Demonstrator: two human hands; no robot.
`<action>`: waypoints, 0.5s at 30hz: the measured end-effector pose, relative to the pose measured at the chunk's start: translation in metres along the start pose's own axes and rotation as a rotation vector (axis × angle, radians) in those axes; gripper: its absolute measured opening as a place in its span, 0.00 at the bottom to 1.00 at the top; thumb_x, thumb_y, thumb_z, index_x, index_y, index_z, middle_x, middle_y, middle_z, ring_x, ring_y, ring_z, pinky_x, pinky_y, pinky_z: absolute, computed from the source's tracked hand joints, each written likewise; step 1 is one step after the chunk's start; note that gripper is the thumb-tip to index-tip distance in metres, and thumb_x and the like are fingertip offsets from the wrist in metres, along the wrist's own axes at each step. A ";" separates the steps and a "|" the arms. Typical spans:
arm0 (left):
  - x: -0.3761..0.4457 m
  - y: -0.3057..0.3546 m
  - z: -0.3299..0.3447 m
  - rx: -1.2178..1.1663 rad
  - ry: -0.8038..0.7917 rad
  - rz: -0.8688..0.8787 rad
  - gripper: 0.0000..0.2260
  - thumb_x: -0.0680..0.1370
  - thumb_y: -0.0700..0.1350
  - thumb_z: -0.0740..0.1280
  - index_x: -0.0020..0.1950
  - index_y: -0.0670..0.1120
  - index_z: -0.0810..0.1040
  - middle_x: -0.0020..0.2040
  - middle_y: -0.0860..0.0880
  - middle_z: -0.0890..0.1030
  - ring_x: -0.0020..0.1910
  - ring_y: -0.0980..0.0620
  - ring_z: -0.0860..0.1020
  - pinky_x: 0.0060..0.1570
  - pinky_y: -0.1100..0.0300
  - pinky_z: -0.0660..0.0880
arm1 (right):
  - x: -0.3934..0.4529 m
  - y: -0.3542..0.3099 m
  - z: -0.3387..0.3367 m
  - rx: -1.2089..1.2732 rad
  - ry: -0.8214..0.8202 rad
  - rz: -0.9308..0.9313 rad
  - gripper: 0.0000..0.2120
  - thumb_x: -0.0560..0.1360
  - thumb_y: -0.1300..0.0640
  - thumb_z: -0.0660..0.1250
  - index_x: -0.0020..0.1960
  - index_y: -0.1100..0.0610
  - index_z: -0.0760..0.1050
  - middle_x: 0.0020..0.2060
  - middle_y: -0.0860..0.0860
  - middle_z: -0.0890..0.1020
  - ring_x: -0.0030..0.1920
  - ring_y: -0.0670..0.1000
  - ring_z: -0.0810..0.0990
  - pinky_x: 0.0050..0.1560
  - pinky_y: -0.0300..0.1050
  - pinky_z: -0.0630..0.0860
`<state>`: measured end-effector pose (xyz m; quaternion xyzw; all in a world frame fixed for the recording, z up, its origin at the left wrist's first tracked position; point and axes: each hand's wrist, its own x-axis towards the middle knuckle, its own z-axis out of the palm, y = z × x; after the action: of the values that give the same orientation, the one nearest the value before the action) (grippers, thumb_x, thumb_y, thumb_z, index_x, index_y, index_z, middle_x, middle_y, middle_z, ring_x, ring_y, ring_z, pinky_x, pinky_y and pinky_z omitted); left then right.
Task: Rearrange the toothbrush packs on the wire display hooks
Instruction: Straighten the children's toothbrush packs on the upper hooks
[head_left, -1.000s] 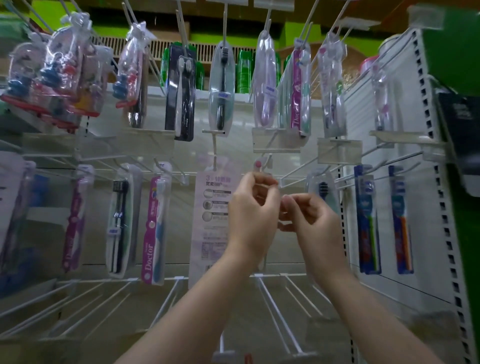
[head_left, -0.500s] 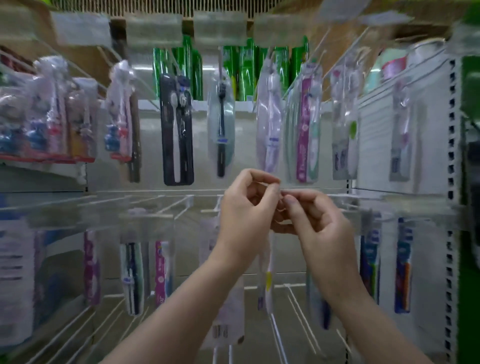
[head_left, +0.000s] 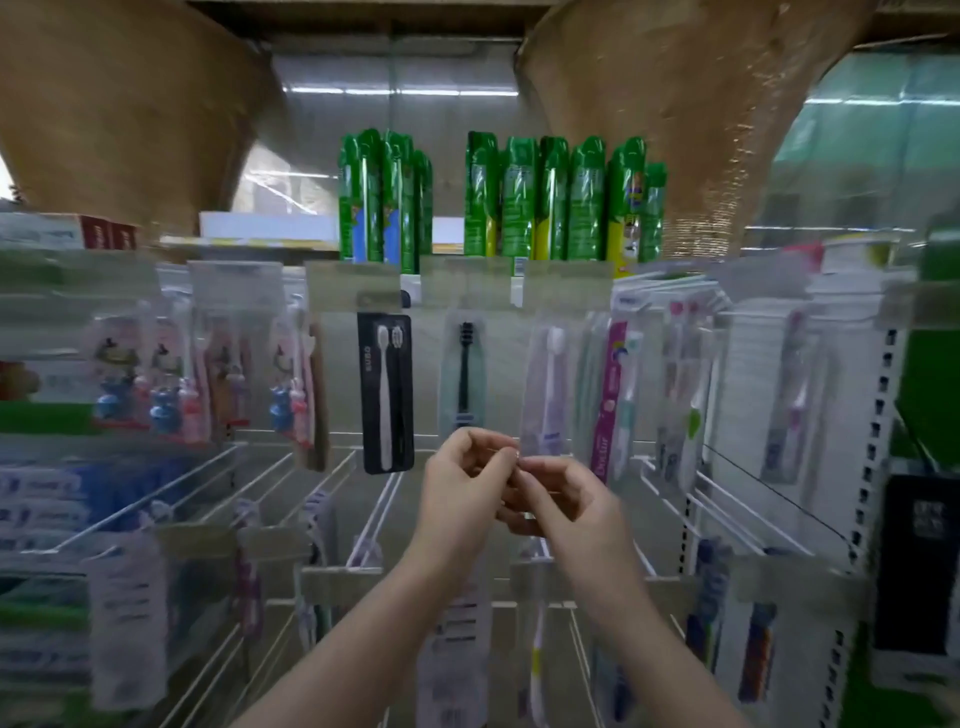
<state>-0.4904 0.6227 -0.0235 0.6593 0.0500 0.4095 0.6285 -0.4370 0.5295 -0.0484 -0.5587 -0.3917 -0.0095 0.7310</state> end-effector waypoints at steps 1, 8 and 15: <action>0.002 0.006 -0.002 0.010 0.010 -0.014 0.01 0.77 0.35 0.64 0.46 0.38 0.75 0.33 0.44 0.78 0.27 0.53 0.77 0.29 0.56 0.76 | 0.005 -0.006 0.002 -0.008 -0.016 0.019 0.04 0.76 0.62 0.66 0.49 0.57 0.79 0.41 0.53 0.85 0.43 0.49 0.84 0.40 0.40 0.80; 0.022 0.017 -0.039 0.072 0.159 -0.034 0.03 0.76 0.33 0.64 0.46 0.39 0.76 0.37 0.45 0.78 0.32 0.55 0.77 0.32 0.62 0.77 | 0.032 -0.012 0.036 -0.045 -0.073 0.098 0.07 0.74 0.67 0.68 0.48 0.57 0.79 0.43 0.52 0.84 0.44 0.49 0.83 0.41 0.42 0.81; 0.039 0.011 -0.118 0.095 0.357 -0.083 0.04 0.76 0.35 0.65 0.46 0.43 0.77 0.42 0.46 0.80 0.43 0.50 0.79 0.46 0.59 0.76 | 0.054 0.005 0.097 -0.006 -0.077 0.177 0.09 0.73 0.69 0.68 0.44 0.55 0.78 0.40 0.52 0.83 0.39 0.46 0.82 0.37 0.39 0.80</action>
<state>-0.5411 0.7359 -0.0099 0.6027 0.2072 0.4908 0.5941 -0.4517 0.6343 -0.0144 -0.5934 -0.3686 0.0754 0.7116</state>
